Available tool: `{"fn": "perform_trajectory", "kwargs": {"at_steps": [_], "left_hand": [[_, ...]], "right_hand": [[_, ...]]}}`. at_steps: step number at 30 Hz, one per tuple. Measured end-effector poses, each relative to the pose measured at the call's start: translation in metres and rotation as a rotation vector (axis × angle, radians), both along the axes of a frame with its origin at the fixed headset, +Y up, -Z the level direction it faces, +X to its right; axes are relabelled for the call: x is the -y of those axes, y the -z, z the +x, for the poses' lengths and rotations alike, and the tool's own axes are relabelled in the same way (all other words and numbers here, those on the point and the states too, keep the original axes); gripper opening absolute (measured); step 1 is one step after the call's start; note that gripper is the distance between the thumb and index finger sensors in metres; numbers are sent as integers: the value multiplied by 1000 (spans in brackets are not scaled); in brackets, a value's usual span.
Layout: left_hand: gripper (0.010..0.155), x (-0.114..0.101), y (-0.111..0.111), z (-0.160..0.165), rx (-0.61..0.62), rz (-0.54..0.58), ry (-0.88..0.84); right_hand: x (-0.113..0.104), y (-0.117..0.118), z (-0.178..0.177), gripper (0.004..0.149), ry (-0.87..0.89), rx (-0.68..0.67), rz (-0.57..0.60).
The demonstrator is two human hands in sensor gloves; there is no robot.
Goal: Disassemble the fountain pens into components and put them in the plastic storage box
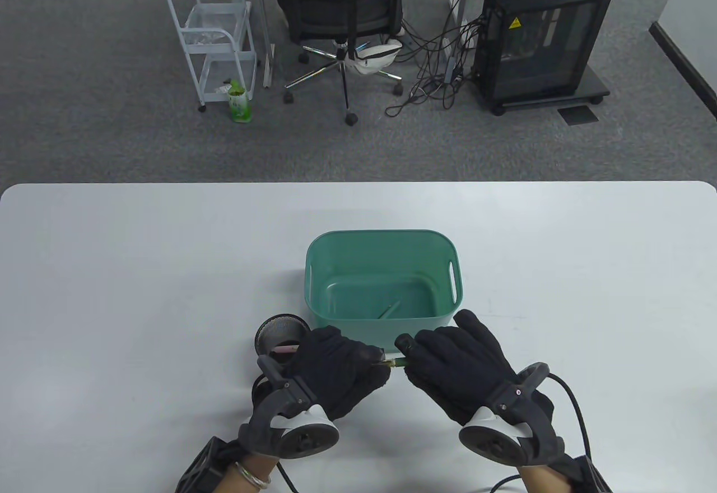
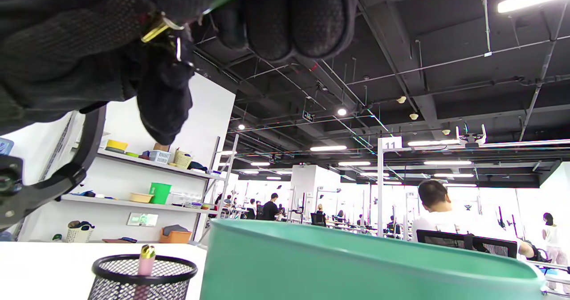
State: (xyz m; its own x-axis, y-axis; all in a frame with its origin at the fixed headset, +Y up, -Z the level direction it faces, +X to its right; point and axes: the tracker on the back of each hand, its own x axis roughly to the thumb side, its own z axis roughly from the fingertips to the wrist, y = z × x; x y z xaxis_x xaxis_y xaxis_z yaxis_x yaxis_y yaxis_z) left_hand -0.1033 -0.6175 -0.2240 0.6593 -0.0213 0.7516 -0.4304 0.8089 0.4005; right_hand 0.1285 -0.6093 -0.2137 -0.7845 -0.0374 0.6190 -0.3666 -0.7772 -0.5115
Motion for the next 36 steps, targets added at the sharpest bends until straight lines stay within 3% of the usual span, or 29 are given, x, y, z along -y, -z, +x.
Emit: {"fn": "perform_trajectory", "kwargs": {"at_steps": [27,36], "left_hand": [[58,0,0,0,-25,4,20],[46,0,-3,2,-31,29,22]], "right_hand": [[-1,1,2,45,3,11,2],[0,2,2,45,4,11,2]]}}
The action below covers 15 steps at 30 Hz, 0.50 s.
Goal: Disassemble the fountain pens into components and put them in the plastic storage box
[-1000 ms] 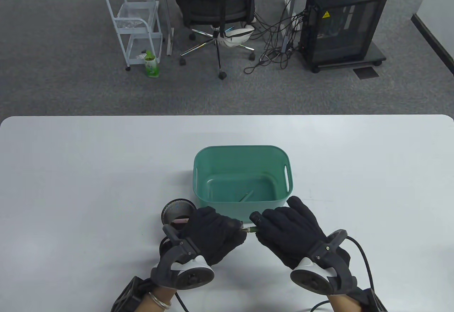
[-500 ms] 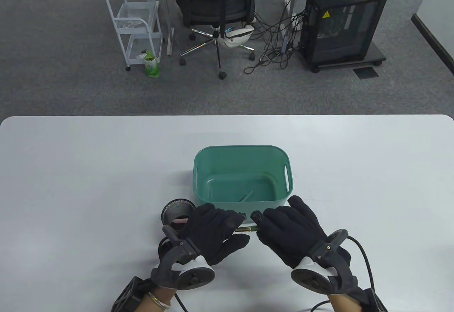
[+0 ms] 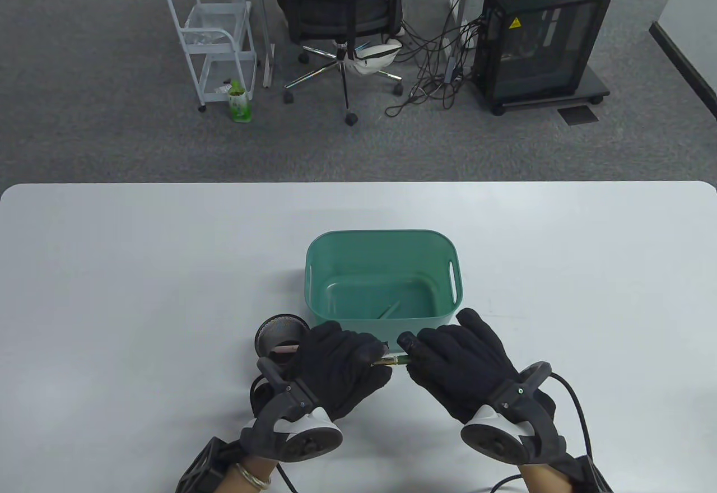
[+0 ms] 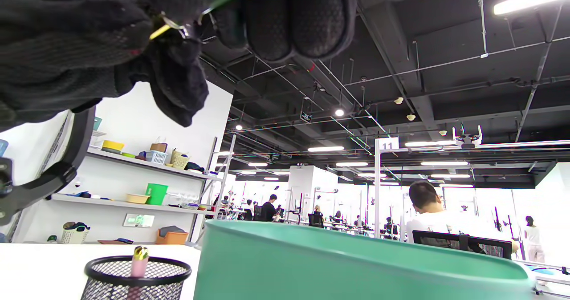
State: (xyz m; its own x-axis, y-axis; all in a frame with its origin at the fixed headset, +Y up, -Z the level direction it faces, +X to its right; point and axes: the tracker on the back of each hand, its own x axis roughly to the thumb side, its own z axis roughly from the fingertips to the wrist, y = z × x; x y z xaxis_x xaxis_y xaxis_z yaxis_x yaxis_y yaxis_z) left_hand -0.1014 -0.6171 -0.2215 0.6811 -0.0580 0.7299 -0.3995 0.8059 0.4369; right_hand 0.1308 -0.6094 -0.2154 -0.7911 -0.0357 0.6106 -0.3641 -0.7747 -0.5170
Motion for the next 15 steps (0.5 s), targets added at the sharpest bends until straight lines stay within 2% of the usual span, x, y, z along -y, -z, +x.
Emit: {"fn": "perform_trajectory", "kwargs": {"at_steps": [15], "left_hand": [[47,0,0,0,21,-9,-13]], "right_hand": [[0,-1,0,45,-2,-3,1]]}}
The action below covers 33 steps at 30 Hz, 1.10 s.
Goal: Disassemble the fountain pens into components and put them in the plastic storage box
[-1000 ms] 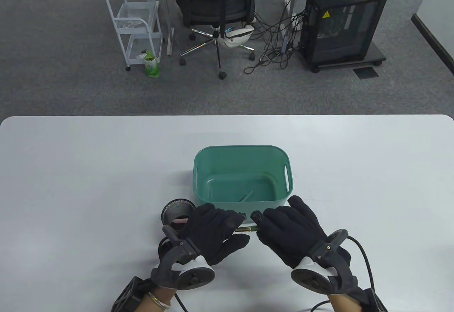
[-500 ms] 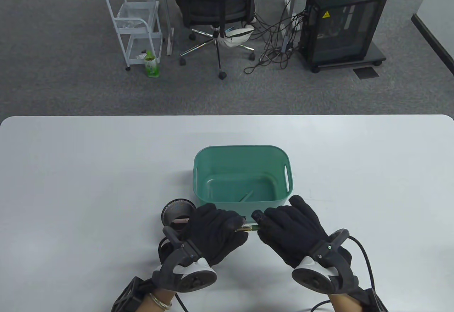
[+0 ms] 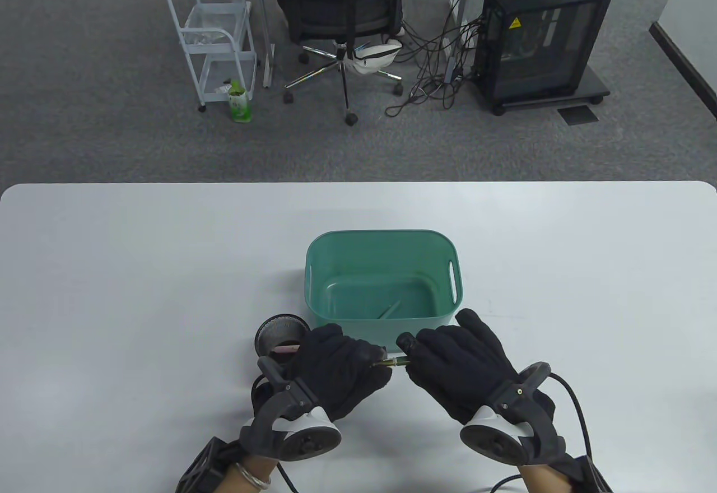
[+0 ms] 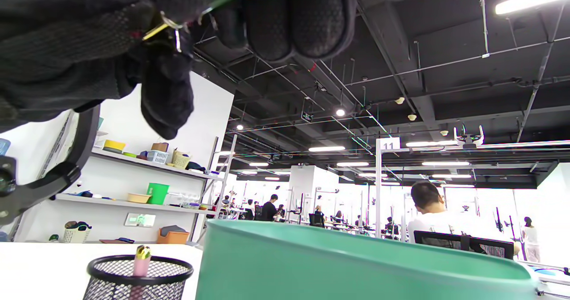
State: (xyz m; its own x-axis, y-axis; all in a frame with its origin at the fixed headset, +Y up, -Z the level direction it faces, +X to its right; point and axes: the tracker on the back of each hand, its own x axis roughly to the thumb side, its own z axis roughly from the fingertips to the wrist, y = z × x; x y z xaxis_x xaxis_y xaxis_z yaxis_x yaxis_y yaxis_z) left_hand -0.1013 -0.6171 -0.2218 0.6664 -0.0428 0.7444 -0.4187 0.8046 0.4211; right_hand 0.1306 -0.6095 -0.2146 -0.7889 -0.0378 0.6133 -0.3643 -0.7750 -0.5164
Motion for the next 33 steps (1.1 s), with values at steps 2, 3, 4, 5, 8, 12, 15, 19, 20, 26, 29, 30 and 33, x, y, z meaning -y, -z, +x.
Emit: {"fn": "perform_trajectory", "kwargs": {"at_steps": [2,3,4,5,8,12,15,19,20,26,29,30,33], "left_hand": [[48,0,0,0,3,-2,-1],[48,0,0,0,4,-2,-2],[49,0,0,0,4,-2,-2],[49,0,0,0,6,-3,-3],[51,0,1,-1,8,-6,-6],[52,0,1,-1,10,-8,-9],[53,0,1,-2,11,-9,-12],[53,0,1,-2,10,-12,-12],[54,0,2,-2,10,-13,-12],[55,1,2,-2,-3,-15,5],[58,1,1,-2,-12,-11,10],[58,1,1,-2,-18,-12,13],[56,1,1,-2,-23,-3,9]], "right_hand": [[0,0,0,45,0,-1,1],[0,0,0,45,0,-1,2],[0,0,0,45,0,-1,2],[0,0,0,45,0,-2,2],[0,-1,-1,45,1,-3,2],[0,-1,-1,45,0,-5,2],[0,-1,-1,45,-1,-6,2],[0,-1,-1,45,-1,-5,1],[0,-1,-1,45,-1,-5,2],[0,-1,-1,45,-2,-3,1],[0,-1,-1,45,0,-2,0],[0,-1,-1,45,0,0,1],[0,0,0,45,0,2,0]]}}
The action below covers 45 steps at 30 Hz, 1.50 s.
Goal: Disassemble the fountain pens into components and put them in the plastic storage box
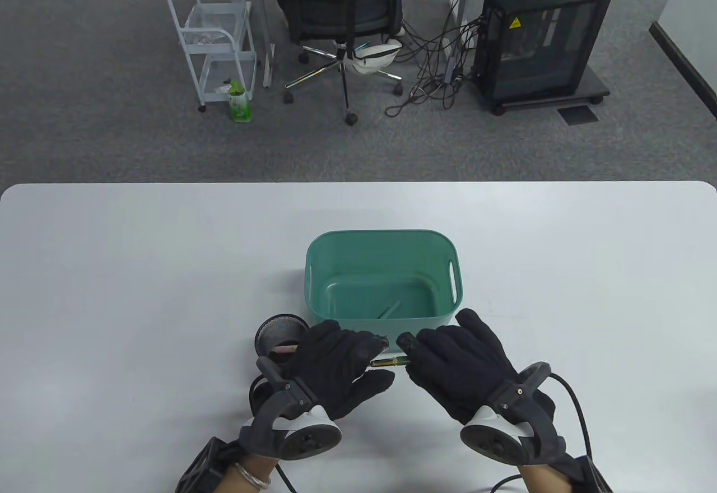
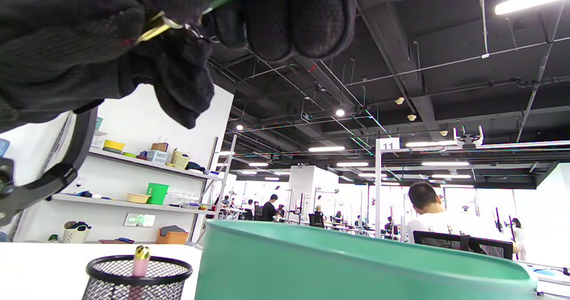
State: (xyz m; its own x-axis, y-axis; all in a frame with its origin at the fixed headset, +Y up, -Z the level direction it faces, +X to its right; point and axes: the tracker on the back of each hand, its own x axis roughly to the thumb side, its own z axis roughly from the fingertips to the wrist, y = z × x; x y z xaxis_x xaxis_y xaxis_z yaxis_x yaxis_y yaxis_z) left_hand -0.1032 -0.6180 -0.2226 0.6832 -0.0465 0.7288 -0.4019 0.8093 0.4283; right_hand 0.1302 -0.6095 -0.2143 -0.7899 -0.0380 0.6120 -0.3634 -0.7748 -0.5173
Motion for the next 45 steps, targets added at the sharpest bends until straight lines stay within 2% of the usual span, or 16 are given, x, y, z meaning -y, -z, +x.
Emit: {"fn": "perform_trajectory", "kwargs": {"at_steps": [13,45], "left_hand": [[46,0,-2,1,1,26,-8],[51,0,1,-1,29,7,-31]], "right_hand": [[0,1,0,45,-4,-1,-4],[1,0,-1,45,-3,-9,-2]]}}
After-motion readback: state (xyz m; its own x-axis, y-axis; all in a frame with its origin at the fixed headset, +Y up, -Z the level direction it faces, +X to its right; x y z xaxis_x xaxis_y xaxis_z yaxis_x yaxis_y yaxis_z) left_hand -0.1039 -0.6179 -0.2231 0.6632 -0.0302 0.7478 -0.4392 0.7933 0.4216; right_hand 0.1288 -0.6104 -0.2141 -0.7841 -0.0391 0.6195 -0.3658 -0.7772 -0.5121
